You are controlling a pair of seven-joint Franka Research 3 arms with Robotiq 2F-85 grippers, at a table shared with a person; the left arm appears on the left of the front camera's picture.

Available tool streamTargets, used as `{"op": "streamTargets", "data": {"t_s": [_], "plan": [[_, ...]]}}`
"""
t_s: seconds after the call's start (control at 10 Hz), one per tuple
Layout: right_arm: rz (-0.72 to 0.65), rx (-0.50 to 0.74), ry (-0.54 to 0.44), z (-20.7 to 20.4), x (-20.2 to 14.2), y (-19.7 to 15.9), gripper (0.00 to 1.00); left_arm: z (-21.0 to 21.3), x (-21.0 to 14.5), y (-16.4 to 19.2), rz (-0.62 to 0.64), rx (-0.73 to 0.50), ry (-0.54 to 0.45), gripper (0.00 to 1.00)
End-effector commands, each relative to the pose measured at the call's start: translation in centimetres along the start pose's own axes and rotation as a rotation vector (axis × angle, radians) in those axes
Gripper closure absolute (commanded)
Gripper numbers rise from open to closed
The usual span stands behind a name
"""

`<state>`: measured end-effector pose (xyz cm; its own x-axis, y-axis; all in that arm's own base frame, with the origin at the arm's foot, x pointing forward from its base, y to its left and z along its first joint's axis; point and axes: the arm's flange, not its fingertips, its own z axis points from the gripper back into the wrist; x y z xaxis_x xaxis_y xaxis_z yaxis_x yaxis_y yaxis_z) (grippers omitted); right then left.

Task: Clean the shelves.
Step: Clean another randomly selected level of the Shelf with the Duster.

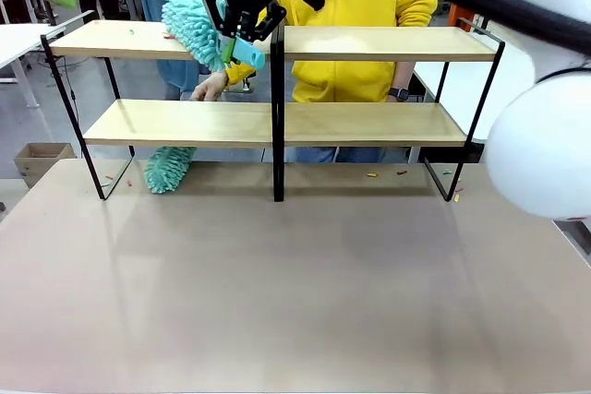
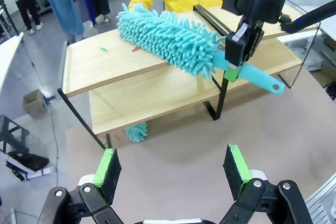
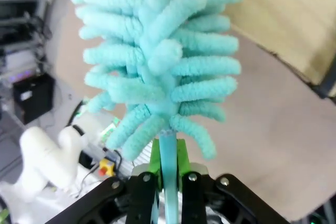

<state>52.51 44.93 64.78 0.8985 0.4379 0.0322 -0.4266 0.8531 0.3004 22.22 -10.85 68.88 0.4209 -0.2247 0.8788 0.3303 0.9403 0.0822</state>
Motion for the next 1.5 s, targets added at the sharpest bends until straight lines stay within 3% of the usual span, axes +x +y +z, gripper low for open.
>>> {"op": "streamTargets", "data": {"t_s": [0.0, 0.3, 0.6, 0.7, 1.4], "plan": [[0.098, -0.025, 0.104, 3.8, 8.9, 3.9, 0.88, 0.1, -0.1, 0.1, 0.001, -0.004, -0.003, 0.00], [0.223, -0.041, 0.120, 5.4, 10.4, 4.9, 0.88, 0.1, -0.1, 0.1, 0.001, -0.004, -0.003, 0.00], [0.284, 0.047, -0.038, 7.2, 8.6, 4.2, 0.88, 0.1, -0.1, 0.1, 0.001, -0.004, -0.003, 0.00], [0.230, -0.017, 0.052, 0.0, -1.3, 1.0, 0.88, 0.1, -0.1, 0.1, 0.001, -0.004, -0.003, 0.00], [0.263, -0.041, 0.002, 1.5, 0.0, 0.4, 0.88, 0.1, -0.1, 0.1, 0.001, -0.004, -0.003, 0.00]]}}
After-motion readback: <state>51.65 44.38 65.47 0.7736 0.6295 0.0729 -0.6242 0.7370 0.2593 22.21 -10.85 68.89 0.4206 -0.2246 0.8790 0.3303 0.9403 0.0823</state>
